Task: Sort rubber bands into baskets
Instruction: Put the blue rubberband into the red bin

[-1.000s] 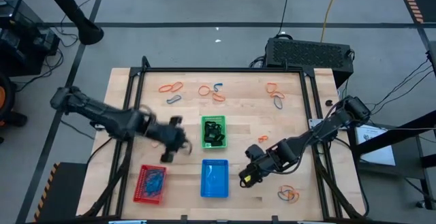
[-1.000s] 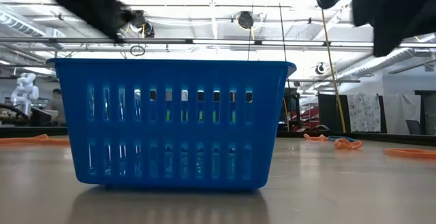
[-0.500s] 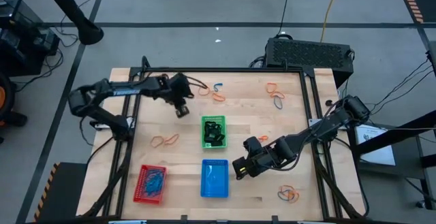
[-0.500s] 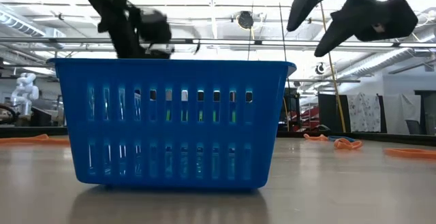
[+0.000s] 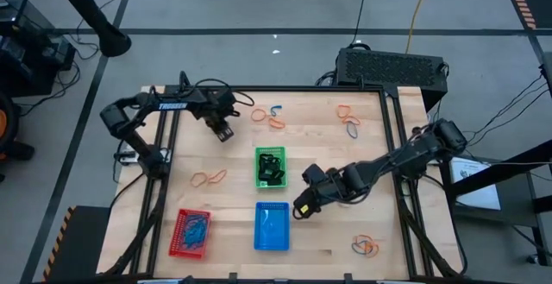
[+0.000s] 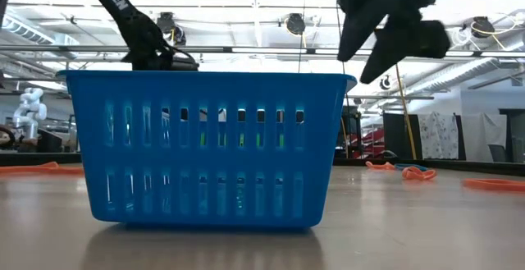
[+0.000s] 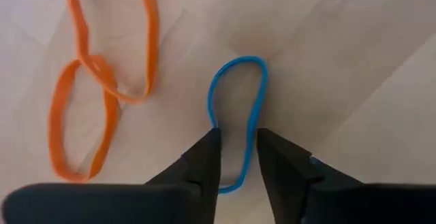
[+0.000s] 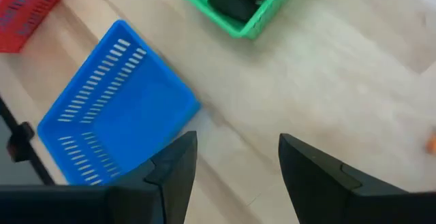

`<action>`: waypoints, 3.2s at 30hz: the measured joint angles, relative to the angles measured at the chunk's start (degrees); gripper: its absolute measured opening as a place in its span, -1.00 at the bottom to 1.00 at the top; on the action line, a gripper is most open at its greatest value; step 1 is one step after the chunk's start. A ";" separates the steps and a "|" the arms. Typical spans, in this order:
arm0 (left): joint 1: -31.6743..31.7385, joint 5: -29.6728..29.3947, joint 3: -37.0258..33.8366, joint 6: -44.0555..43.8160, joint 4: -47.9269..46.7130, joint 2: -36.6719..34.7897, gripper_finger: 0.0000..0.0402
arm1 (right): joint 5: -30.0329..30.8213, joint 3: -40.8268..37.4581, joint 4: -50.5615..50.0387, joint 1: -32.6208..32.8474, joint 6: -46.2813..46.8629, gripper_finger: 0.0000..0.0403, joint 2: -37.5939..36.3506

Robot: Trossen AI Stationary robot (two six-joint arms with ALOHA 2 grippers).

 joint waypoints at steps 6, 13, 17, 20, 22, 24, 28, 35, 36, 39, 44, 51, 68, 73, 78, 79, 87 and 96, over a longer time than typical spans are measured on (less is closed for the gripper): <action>-0.04 0.03 0.02 -0.39 1.92 1.35 -0.24 | -2.12 0.00 0.00 -3.04 -6.45 -0.01 0.00; 0.28 0.34 0.28 2.87 2.20 2.43 -0.17 | -3.25 0.00 0.11 -4.85 -10.11 -0.01 0.00; 0.81 2.60 0.28 2.70 1.71 2.47 -0.31 | -3.11 0.00 0.39 -5.22 -10.35 -0.01 0.02; 0.71 3.18 0.26 2.61 1.20 2.53 -0.63 | -3.05 0.00 0.44 -5.23 -10.35 -0.01 0.02; 0.66 3.65 0.22 2.47 1.00 2.53 -0.88 | -3.03 0.00 0.45 -5.23 -10.35 -0.01 0.02; 0.65 3.73 0.22 1.46 0.59 2.29 -0.94 | -3.03 0.00 0.48 -5.20 -10.35 -0.01 0.02; -0.17 5.67 -0.02 0.68 -2.97 0.53 -0.98 | -3.01 0.00 1.03 -5.06 -10.35 -0.01 0.02; -4.76 12.79 -0.11 -1.99 -14.61 -9.26 -0.99 | -2.86 0.00 1.27 -5.01 -11.30 -0.01 0.02; -5.96 13.75 -0.11 -2.91 -15.58 -11.21 -0.99 | -2.86 0.00 1.44 -4.98 -11.87 -0.01 0.02; -10.28 17.16 -0.09 -6.81 -19.84 -17.34 -0.99 | -2.77 0.00 2.14 -5.14 -13.82 -0.01 0.02; -20.90 19.46 -0.07 -18.96 -25.23 -26.45 -1.00 | -2.41 0.00 5.08 -6.22 -17.73 -0.01 0.06; -41.12 19.32 -0.04 -41.30 -28.32 -34.37 -1.00 | -0.78 0.00 9.68 -8.29 -23.43 -0.01 0.07; -80.50 11.84 -5.09 -83.51 -5.64 -27.60 -1.00 | -2.58 0.00 19.18 -29.88 -29.87 -0.01 0.07; -85.75 9.78 -5.11 -90.96 -4.26 -22.51 -1.00 | -10.95 0.02 22.01 -41.45 -35.04 -0.01 2.26; -89.41 9.86 -5.12 -96.18 -3.75 -17.25 -1.00 | -16.84 0.39 23.65 -48.98 -38.52 -0.01 7.17; -89.85 9.86 -5.14 -96.60 -2.97 -16.33 -1.00 | -17.67 1.30 22.89 -50.05 -39.04 -0.01 8.80; -90.20 10.30 -5.14 -97.92 0.15 -13.00 -1.00 | -18.72 24.13 6.14 -53.05 -46.28 -0.01 26.43; -90.12 10.25 -5.14 -100.49 0.98 -13.00 -1.00 | -17.76 44.04 -7.04 -52.30 -51.51 -0.01 40.64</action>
